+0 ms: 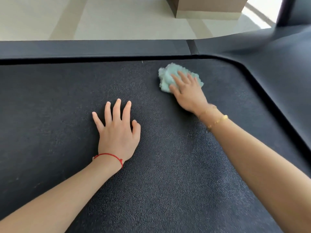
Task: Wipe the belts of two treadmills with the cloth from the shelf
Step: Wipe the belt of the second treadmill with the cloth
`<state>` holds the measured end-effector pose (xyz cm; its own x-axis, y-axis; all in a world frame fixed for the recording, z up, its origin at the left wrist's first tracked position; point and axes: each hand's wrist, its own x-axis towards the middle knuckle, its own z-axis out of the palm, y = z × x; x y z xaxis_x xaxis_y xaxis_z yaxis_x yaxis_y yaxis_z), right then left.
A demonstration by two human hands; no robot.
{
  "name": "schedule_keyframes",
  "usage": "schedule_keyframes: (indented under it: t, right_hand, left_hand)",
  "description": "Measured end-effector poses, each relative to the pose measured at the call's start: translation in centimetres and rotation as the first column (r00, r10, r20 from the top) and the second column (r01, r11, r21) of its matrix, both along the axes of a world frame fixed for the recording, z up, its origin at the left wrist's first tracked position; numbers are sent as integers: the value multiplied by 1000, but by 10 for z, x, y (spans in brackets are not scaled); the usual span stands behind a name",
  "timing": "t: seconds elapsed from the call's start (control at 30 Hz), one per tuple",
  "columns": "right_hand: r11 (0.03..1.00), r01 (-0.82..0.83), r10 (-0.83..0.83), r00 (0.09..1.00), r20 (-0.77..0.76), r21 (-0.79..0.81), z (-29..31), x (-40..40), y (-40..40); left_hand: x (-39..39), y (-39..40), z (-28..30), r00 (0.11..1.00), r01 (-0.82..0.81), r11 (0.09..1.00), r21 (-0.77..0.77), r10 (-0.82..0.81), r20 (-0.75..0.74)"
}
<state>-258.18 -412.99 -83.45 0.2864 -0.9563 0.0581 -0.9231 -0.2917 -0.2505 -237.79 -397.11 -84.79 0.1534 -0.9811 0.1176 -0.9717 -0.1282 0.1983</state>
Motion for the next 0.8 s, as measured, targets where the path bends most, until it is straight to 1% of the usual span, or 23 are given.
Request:
schedule_keyframes:
  t: [0.07, 0.13, 0.2, 0.23, 0.3, 0.4, 0.47, 0.53, 0.57, 0.6, 0.67, 0.7, 0.73, 0.77, 0.8]
  right_hand:
    - [985, -170, 170, 985, 26, -10, 0, -2, 53]
    - [960, -281, 281, 959, 32, -2, 5, -12, 108]
    - [950, -313, 313, 950, 17, 8, 6, -29, 141]
    - [952, -306, 306, 952, 19, 1, 7, -40, 146]
    - [977, -213, 213, 977, 30, -5, 8, -66, 130]
    - [998, 50, -50, 999, 15, -32, 1, -110, 70]
    - [970, 242, -241, 970, 8, -30, 0, -125, 33]
    - [931, 364, -365, 931, -13, -30, 0, -118, 17]
    - [932, 361, -362, 932, -18, -30, 1, -109, 18]
    - [954, 297, -298, 955, -13, -24, 2, -100, 27]
    - [999, 50, -50, 999, 7, -14, 5, -90, 55]
    - [998, -57, 57, 998, 10, -4, 7, -92, 67]
    - [994, -111, 111, 994, 8, 3, 7, -100, 72]
    - [994, -108, 107, 994, 11, 2, 7, -111, 68]
    - [998, -54, 54, 998, 10, -13, 6, -123, 56]
  left_hand:
    - [0, 0, 0, 1000, -2, 1000, -3, 2, -4]
    - [0, 0, 0, 1000, 0, 1000, -4, 0, -9]
    - [-1, 2, 0, 1000, 4, 1000, -4, -4, -17]
    - [0, 2, 0, 1000, 6, 1000, -7, -7, -21]
    - [0, 4, 1, 1000, 22, 1000, -20, -23, -20]
    - [-8, 2, 3, 994, 106, 993, -41, -106, 13]
    - [-22, -5, 5, 989, 150, 988, -37, -150, 17]
    - [-40, -17, 6, 986, 166, 986, -24, -166, -7]
    - [-49, -24, 6, 986, 164, 986, -13, -164, -25]
    - [-57, -31, 5, 986, 161, 987, -2, -161, -40]
    - [-66, -41, 2, 987, 153, 988, 5, -152, -54]
    - [-68, -44, 1, 987, 150, 989, -4, -150, -51]
    - [-69, -46, 0, 988, 149, 989, -12, -150, -44]
    - [-69, -46, -1, 988, 151, 988, -17, -152, -35]
    - [-69, -45, -2, 988, 154, 988, -20, -155, -28]
